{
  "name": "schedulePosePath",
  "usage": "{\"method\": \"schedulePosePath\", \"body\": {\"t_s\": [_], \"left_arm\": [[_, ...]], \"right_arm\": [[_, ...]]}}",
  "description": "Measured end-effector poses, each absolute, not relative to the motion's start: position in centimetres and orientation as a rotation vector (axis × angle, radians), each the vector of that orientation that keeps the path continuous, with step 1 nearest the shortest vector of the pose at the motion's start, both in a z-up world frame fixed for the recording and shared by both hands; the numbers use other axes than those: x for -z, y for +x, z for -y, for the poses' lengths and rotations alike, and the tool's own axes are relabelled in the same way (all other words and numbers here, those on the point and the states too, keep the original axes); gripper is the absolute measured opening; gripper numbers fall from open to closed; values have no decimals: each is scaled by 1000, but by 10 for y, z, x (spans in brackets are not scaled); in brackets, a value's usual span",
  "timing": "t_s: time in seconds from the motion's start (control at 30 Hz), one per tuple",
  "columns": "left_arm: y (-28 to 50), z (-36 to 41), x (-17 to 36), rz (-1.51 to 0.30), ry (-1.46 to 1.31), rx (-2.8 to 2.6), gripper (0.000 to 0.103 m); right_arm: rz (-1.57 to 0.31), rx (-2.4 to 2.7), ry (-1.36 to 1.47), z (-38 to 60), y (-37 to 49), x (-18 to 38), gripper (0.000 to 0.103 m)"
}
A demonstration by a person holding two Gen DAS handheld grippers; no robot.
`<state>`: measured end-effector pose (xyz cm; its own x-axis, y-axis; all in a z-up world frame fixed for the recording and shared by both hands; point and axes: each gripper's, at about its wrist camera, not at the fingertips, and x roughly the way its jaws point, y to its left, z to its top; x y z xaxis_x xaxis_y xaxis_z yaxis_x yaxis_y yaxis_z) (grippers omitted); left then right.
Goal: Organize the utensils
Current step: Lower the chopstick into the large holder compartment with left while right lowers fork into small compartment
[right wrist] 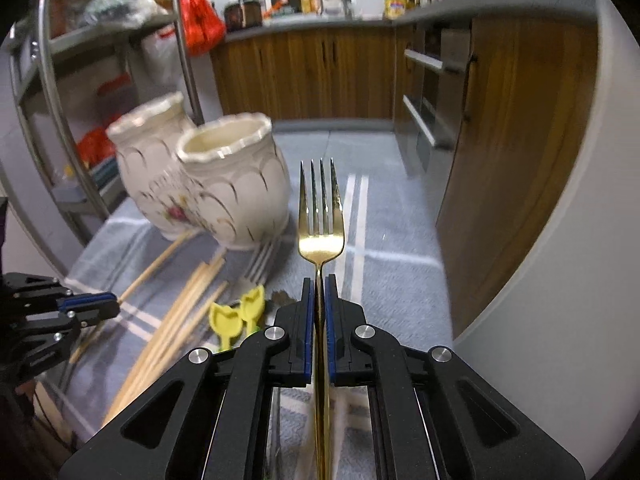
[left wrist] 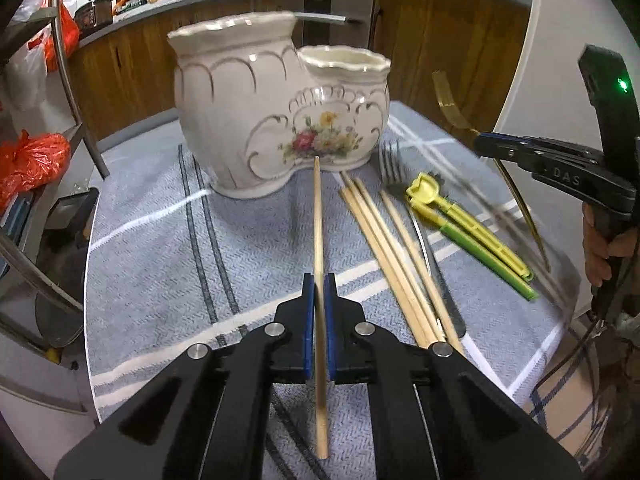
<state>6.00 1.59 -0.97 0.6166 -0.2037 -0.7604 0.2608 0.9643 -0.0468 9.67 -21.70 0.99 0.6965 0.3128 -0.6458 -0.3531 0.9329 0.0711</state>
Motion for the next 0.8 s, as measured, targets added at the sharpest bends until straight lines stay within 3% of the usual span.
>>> {"method": "schedulePosePath", "body": {"t_s": [0.43, 0.8], "left_arm": [[29, -26, -30, -584, 105, 324, 5], [51, -47, -109, -305, -3, 315, 5]], "right_arm": [[-407, -360, -65, 220, 52, -61, 6], [-294, -422, 17, 188, 94, -125, 6]]}}
